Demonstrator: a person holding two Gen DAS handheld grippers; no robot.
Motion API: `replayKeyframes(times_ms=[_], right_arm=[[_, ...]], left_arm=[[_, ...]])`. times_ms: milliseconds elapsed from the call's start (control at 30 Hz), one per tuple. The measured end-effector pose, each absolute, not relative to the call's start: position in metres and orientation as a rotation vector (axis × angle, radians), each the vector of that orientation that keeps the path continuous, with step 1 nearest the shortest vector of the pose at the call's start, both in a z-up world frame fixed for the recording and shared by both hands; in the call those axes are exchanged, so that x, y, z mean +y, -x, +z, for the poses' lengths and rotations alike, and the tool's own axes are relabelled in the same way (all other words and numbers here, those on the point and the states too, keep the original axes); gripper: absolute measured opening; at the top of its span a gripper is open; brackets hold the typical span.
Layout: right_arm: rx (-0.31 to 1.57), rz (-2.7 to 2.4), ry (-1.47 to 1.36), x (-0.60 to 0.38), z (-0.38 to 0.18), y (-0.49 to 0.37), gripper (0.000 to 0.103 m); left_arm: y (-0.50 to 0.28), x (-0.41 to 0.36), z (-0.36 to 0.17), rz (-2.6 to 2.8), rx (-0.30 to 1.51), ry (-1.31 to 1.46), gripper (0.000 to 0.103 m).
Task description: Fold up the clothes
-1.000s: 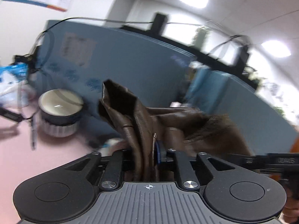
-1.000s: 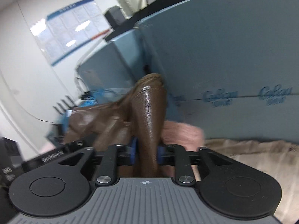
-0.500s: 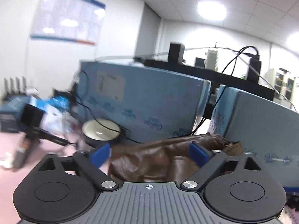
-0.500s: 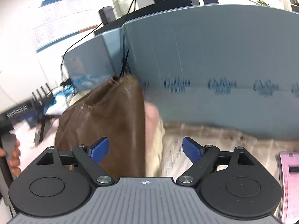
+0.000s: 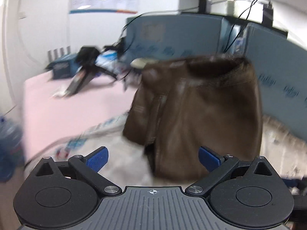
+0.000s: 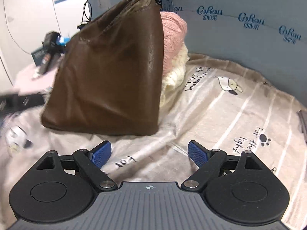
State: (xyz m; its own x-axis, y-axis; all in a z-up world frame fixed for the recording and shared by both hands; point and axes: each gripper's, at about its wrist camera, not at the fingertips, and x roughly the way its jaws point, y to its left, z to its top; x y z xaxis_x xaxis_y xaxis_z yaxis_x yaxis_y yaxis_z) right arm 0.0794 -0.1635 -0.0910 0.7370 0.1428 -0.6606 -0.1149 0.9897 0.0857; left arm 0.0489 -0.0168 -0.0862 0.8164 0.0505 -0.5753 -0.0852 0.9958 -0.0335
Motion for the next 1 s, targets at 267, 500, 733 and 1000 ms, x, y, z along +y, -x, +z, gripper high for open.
replayKeyframes(times_ms=[267, 500, 733, 1000], right_arm=[[0.668, 0.116, 0.035, -0.165, -0.110, -0.078, 0.103], [0.663, 0.123, 0.020, -0.168, -0.109, -0.079, 0.103], [0.663, 0.120, 0.027, -0.166, -0.109, -0.079, 0.103], [0.663, 0.120, 0.026, -0.166, -0.109, -0.079, 0.103]], left_arm=[[-0.034, -0.037, -0.127, 0.174, 0.721, 0.004, 0.102], [-0.041, -0.040, -0.139, 0.227, 0.696, 0.028, 0.103], [-0.041, -0.042, -0.142, 0.230, 0.684, 0.029, 0.103], [-0.041, -0.044, -0.143, 0.237, 0.682, 0.021, 0.103]])
